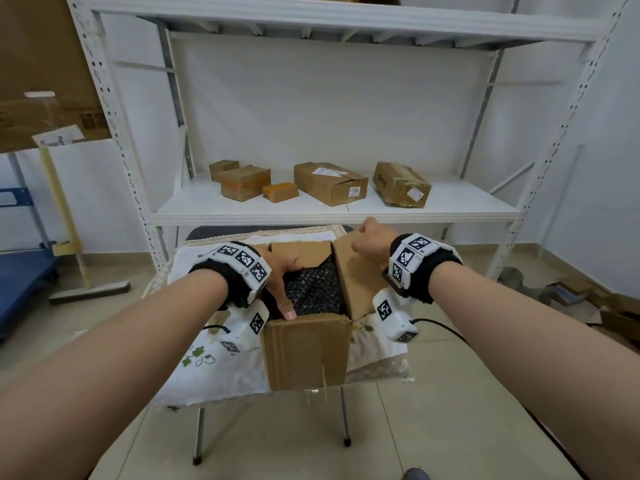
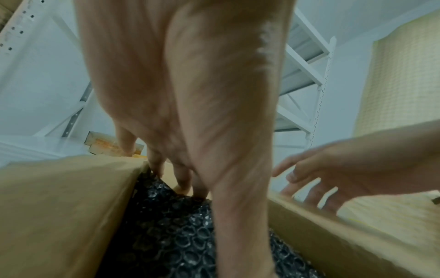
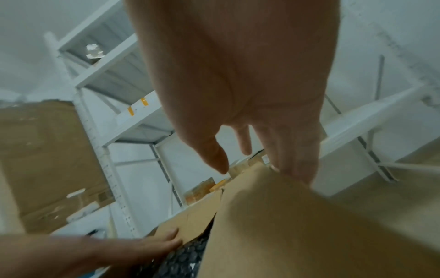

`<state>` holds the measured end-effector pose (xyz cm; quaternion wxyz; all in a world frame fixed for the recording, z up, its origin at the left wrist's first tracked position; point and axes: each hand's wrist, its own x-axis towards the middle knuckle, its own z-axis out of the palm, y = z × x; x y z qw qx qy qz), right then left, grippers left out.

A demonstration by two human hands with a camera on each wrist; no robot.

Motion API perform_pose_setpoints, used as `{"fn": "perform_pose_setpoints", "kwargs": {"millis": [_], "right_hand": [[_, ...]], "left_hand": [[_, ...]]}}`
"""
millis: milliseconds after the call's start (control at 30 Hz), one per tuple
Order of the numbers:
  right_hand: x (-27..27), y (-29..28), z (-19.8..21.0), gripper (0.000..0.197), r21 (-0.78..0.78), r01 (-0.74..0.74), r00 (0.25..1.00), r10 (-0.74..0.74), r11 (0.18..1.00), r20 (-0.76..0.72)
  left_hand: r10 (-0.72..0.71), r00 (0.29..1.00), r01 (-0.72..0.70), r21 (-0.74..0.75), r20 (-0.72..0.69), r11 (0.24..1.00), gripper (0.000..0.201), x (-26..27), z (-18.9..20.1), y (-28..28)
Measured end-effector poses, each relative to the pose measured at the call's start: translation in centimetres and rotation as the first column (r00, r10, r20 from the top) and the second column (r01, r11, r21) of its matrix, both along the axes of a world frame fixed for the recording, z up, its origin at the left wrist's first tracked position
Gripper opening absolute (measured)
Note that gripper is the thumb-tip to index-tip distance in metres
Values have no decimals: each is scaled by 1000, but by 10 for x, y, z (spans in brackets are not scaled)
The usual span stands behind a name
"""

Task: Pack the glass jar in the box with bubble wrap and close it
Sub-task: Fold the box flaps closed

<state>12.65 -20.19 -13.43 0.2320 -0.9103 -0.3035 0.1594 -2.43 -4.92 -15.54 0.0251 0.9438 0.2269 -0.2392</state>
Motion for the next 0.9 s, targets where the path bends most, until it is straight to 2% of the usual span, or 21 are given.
{"fn": "perform_pose_setpoints", "kwargs": {"millis": [67,167,233,333,467,600,733,800,867,900], "right_hand": [[-13,5,11,48,128,-37,999,32,991,42],[-33,15,21,58,222,-136,982,161,966,-99],[-42,23,17,65,87,-249,962,256,965,-90],[-51,23,4,73,-159,-353,936,348,922,-57],[-63,15,-7,97,-325,-411,901,433,852,-4],[-71,18,-9,103,-384,-413,877,474,826,78],[-74,9,-7,94,-359,-407,885,460,840,75],[-74,5,-10,83,-312,-393,893,440,865,96],[-73,2,-14,70,-268,-374,903,415,888,114],[-73,2,-16,71,-257,-373,907,409,891,99]], "left_hand": [[-5,1000,5,20,2,1000,127,-1,1,-3],[-1,1000,1,33,-5,999,138,-2,2,-5],[6,1000,-6,47,7,999,144,-3,-1,-5],[-14,999,9,87,53,996,136,-8,-10,-5],[12,996,-17,63,85,998,123,-21,-12,-3],[99,986,-106,46,131,993,115,-28,-10,-8],[225,957,-212,-87,182,973,121,-35,-18,-9],[280,927,-266,-90,250,960,124,-39,-17,-13],[281,902,-274,-69,328,959,113,-46,-5,-27],[293,891,-291,-57,347,955,104,-48,-1,-32]]}}
